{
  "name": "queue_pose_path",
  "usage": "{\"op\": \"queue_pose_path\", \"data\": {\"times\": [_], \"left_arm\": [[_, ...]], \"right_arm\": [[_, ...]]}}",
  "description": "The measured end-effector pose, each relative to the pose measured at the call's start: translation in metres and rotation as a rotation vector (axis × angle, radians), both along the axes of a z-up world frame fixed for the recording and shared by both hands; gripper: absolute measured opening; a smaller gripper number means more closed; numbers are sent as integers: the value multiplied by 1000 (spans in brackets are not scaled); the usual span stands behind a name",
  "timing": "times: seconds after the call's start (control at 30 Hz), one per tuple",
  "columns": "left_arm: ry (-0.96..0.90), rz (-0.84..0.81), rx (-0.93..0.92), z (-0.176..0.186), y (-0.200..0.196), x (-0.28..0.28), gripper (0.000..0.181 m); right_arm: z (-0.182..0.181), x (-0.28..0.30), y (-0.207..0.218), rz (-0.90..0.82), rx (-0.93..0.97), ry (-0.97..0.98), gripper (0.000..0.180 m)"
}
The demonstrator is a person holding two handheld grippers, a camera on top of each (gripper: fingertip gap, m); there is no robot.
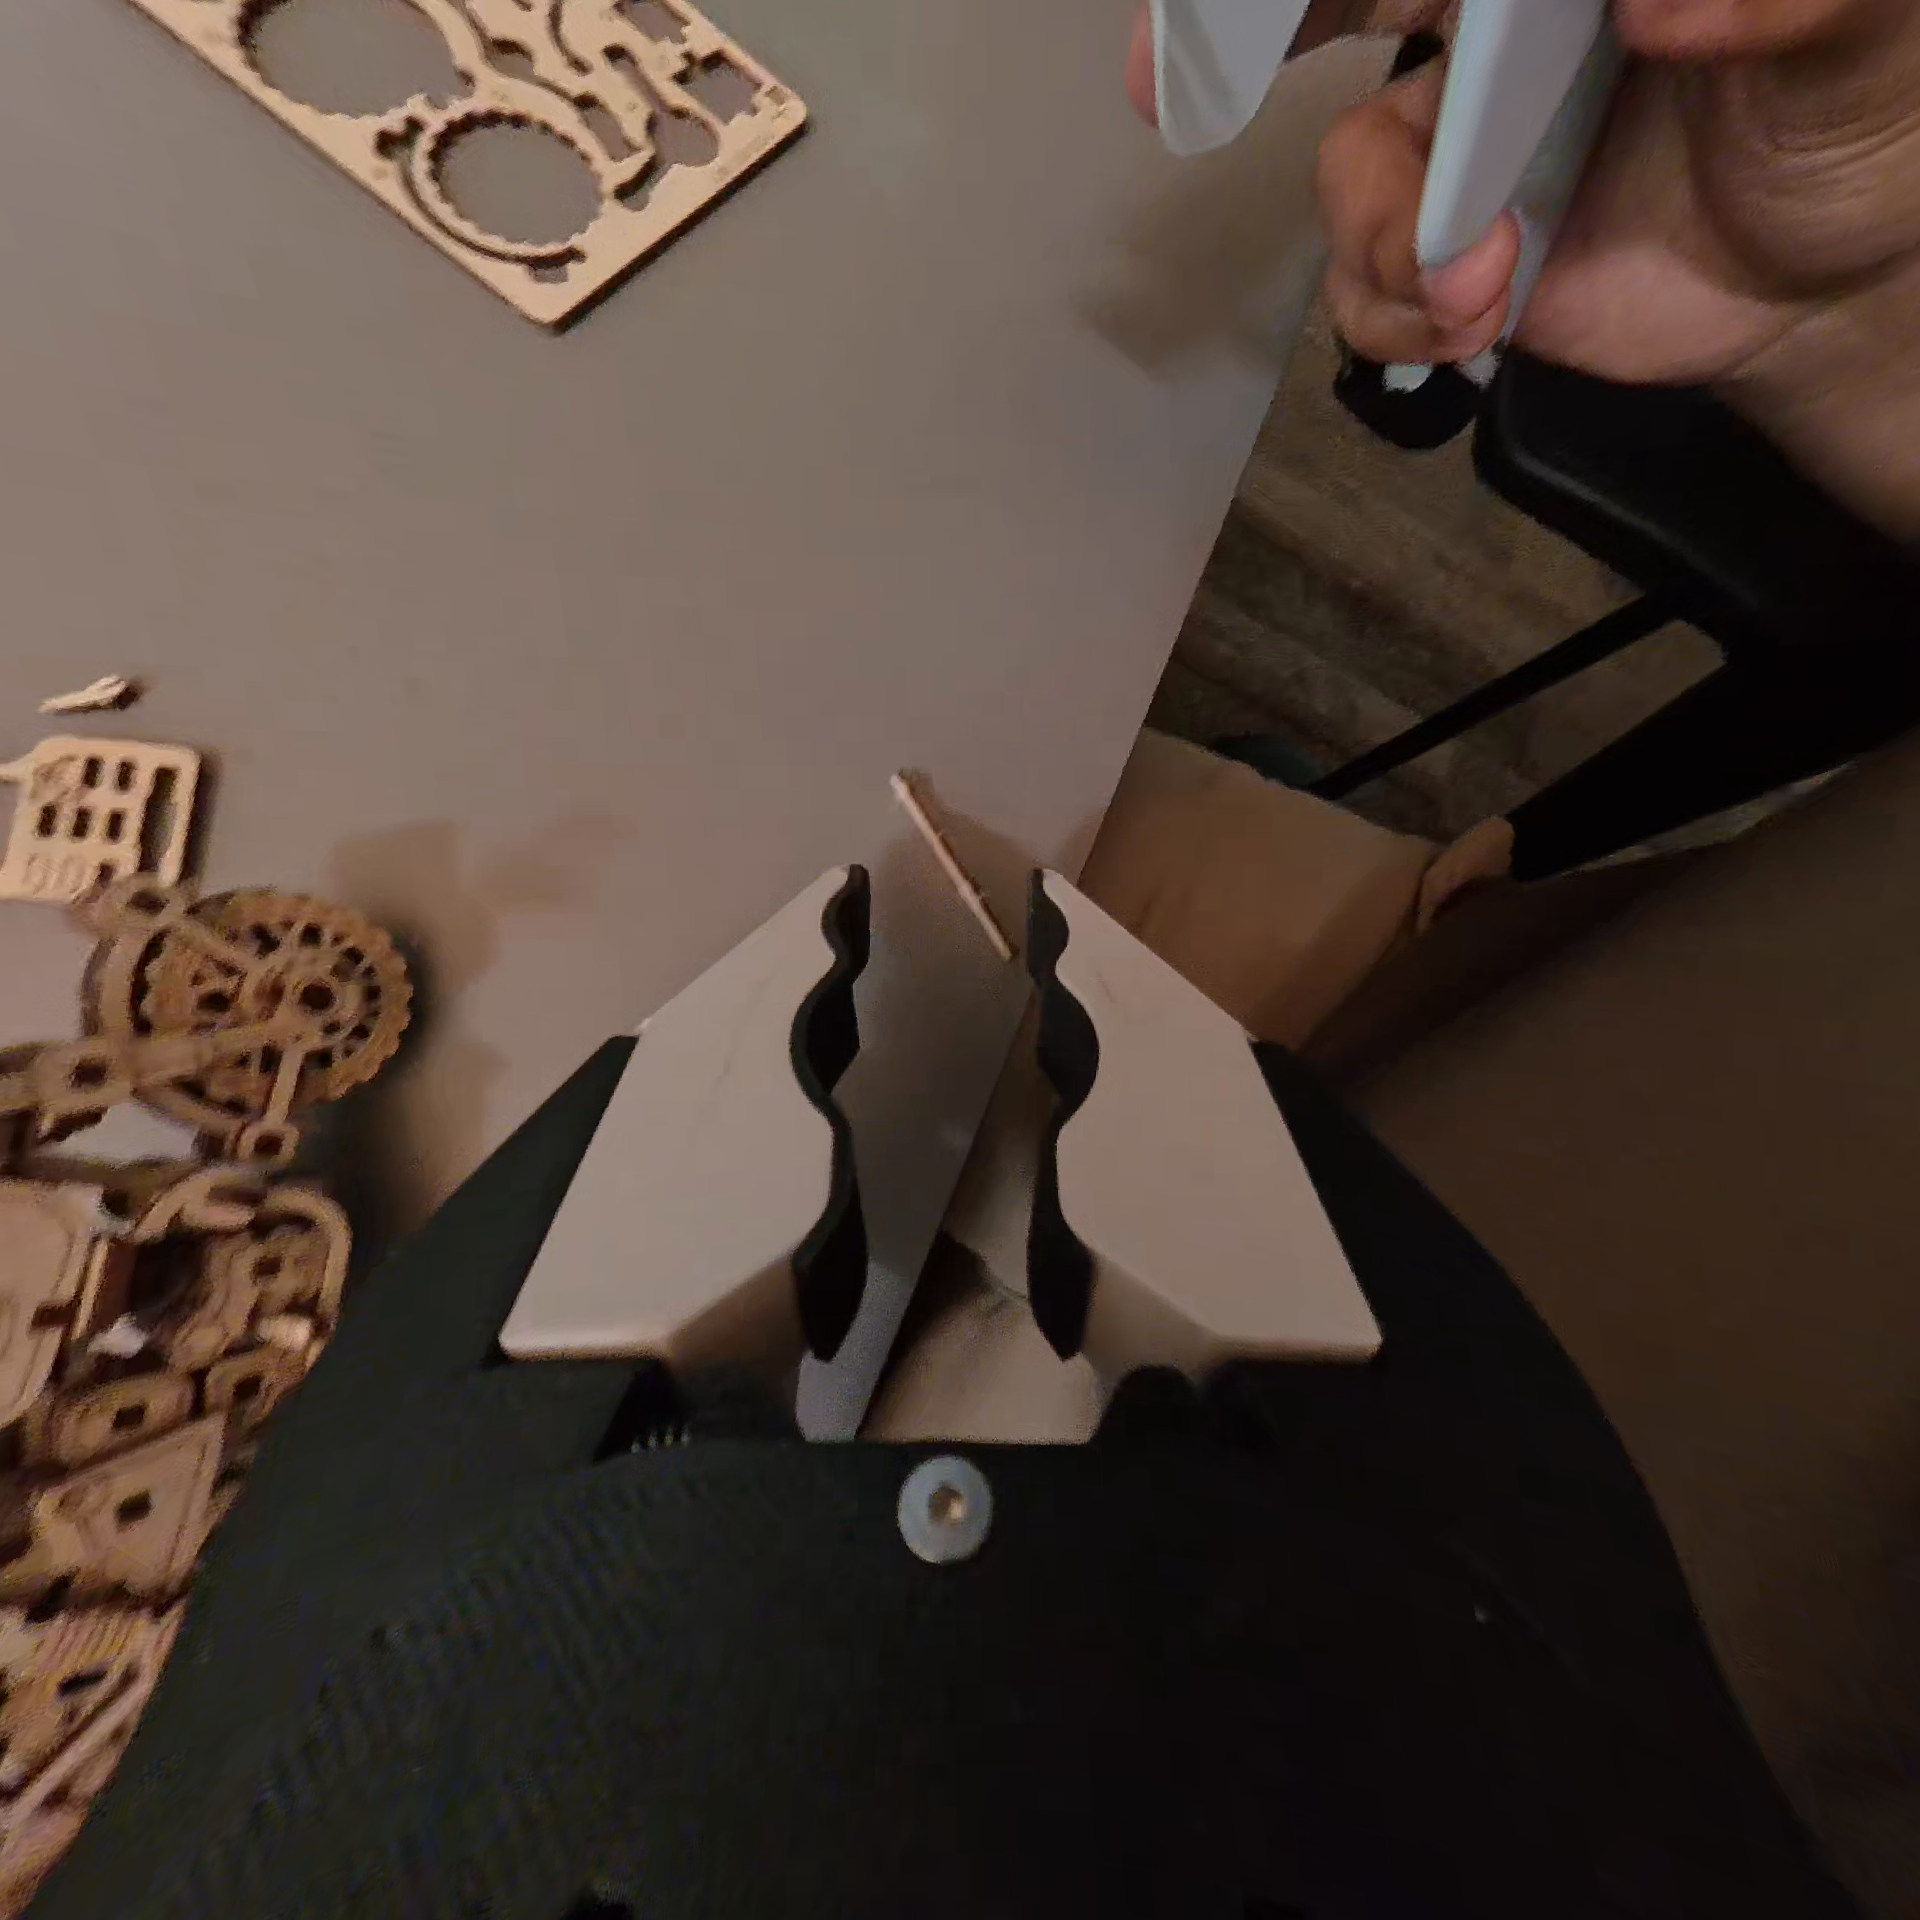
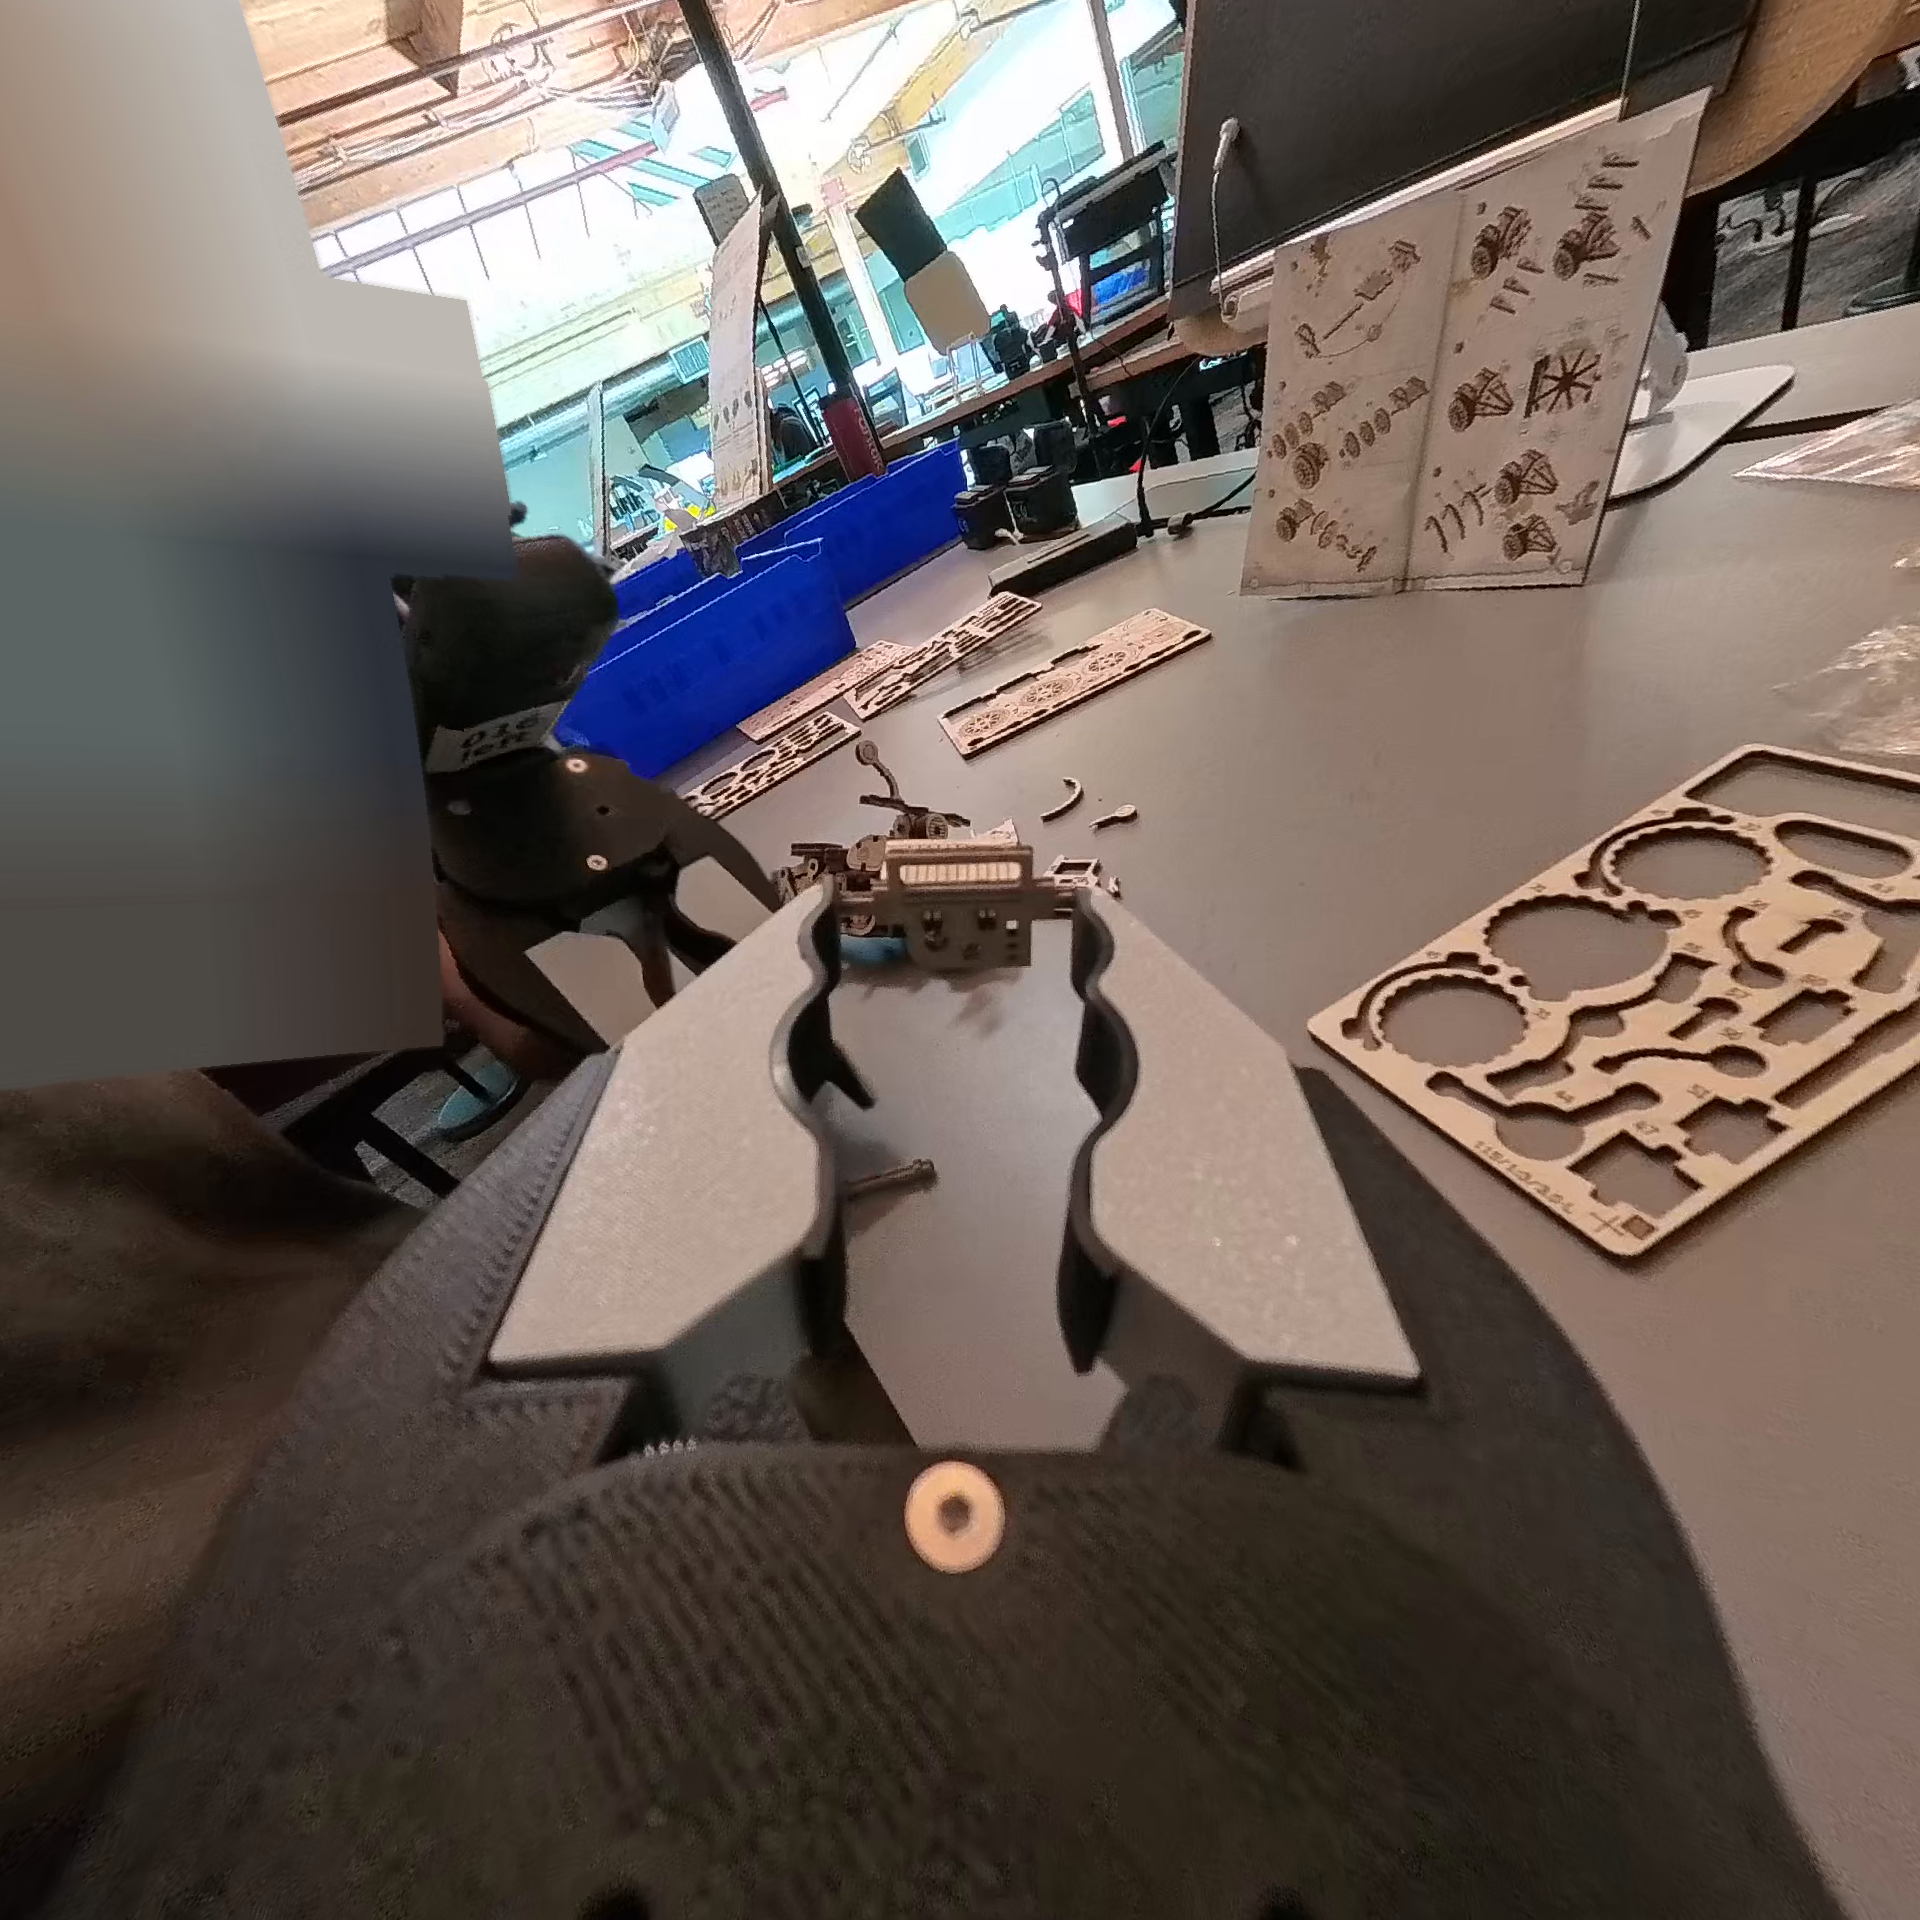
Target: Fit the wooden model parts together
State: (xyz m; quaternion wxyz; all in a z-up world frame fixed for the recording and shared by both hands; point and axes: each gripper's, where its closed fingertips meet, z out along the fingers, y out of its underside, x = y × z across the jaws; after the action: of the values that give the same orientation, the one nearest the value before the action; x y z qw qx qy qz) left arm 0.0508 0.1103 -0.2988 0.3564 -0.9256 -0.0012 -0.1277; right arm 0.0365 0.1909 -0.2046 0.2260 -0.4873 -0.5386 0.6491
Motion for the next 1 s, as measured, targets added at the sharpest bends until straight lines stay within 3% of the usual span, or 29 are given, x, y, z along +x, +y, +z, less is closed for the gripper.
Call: {"op": "queue_pose_path", "data": {"times": [0.03, 0.2, 0.33, 0.67, 1.0], "left_arm": [[25, 11, -9, -2, -4, -3, 28], [20, 34, 10, -2, -4, 8, 24], [135, 47, -21, -14, -2, 6, 22], [142, 68, -18, -14, -4, 1, 1], [226, 24, -4, -14, -5, 7, 20]], "right_arm": [[0, 0, 0, 1, -2, 0, 44], [-2, -1, -2, 8, -4, -9, 44], [-2, -1, -1, 3, -3, -8, 44], [-1, -1, -4, 9, 4, -6, 44], [0, 0, -4, 9, 9, -2, 44]]}}
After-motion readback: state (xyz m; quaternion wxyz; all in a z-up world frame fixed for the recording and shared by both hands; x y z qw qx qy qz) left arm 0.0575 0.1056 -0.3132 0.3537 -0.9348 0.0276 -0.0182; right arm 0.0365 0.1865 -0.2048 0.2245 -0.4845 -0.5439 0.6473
